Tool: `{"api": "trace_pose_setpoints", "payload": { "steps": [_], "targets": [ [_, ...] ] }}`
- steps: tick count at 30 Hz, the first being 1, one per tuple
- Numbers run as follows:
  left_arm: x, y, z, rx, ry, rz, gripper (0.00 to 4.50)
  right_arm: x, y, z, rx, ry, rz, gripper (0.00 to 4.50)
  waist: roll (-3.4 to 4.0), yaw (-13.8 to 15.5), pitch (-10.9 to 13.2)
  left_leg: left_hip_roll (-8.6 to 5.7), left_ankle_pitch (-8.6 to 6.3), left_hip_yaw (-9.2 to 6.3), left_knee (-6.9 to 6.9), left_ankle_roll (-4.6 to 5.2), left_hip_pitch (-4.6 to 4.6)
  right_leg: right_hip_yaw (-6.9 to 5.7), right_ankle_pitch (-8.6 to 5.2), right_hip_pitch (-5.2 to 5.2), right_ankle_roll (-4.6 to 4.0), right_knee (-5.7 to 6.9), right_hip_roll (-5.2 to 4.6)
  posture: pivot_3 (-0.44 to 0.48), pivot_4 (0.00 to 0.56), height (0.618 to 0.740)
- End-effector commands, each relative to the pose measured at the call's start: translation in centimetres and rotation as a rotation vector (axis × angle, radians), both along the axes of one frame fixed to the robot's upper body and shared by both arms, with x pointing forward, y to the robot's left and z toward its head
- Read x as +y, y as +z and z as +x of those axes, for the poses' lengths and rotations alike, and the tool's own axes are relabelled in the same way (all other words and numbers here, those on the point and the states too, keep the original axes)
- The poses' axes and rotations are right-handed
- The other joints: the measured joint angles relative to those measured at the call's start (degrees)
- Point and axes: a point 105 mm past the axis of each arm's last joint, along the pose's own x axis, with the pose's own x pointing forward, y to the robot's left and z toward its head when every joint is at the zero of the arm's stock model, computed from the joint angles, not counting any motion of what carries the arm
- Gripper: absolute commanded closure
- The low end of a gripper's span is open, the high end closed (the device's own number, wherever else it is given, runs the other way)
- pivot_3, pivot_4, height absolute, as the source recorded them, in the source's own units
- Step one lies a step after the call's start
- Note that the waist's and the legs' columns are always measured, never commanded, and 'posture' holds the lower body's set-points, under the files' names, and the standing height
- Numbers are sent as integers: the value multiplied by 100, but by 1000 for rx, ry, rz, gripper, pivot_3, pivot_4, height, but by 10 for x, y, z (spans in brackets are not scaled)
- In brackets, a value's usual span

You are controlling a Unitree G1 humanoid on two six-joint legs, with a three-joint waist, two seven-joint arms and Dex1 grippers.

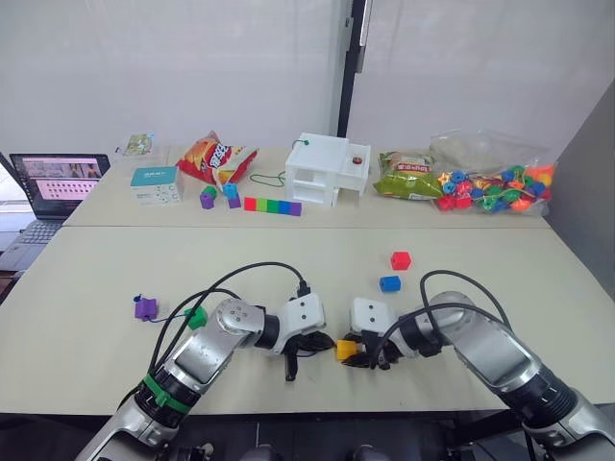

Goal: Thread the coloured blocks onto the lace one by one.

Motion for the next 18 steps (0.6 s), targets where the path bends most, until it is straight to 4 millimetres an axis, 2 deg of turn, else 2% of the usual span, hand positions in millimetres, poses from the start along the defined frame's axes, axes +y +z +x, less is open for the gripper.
{"api": "trace_pose_setpoints", "payload": {
  "steps": [1, 3, 4, 6, 8, 13, 14, 15, 18],
  "targets": [
    [-4, 11, -5, -20, -33, -37, 4479, 1, 1, 2, -8, -12, 3, 3229, 0, -2, 0, 0, 0, 0, 0, 0, 1, 0, 0, 1, 0, 0, 0, 0, 150, 740],
    [-1, 14, -4, -18, -25, -48, 4479, 2, 1, 2, -3, -21, 10, 3229, 0, -4, 0, 1, 0, 0, 0, 0, 1, 0, 0, 1, 0, 0, 0, 0, 150, 740],
    [-1, 17, -3, -15, -21, -57, 4052, 3, 2, 4, -5, -36, 23, 3229, 0, -5, 0, 2, 0, 0, 0, 0, 2, 0, 0, 0, 0, 1, 1, 0, 150, 740],
    [0, 20, -5, -4, -27, -72, 3598, 3, 3, 5, -3, -52, 37, 3229, 0, -6, 0, 2, 0, -1, 0, 0, 1, 0, 0, 0, 0, 1, 1, 0, 150, 740],
    [1, 22, -7, 4, -45, -68, 2971, 3, 4, 5, -4, -63, 43, 2183, 0, -11, 0, 2, 0, -1, 0, 0, 3, 1, 0, -1, 0, 4, 1, 0, 150, 740],
    [-3, 28, -7, 12, -69, -58, 1301, 3, 8, 3, -6, -74, 70, 478, 0, 7, 0, 1, 0, -1, 1, 0, 0, 0, 0, 0, 0, 3, -2, 0, 150, 740],
    [-3, 29, -7, 14, -74, -55, 1295, 2, 9, 2, -7, -73, 71, 151, 0, 7, 0, 0, 0, -1, 1, 0, -1, 0, 0, 0, 0, 2, -2, 0, 150, 740],
    [-4, 28, -8, 11, -80, -46, 1295, 0, 10, 2, -11, -76, 74, 19, 0, 4, 0, 0, 0, -1, 1, 0, -2, 0, 0, 0, 0, 2, -2, 0, 150, 740],
    [-12, 20, -10, -5, -114, -1, 1295, -12, 17, 1, -27, -89, 81, 19, 0, 13, 0, -1, 0, -1, 1, 0, -4, 0, 0, -3, 0, 1, -1, 0, 150, 740]
  ]
}}
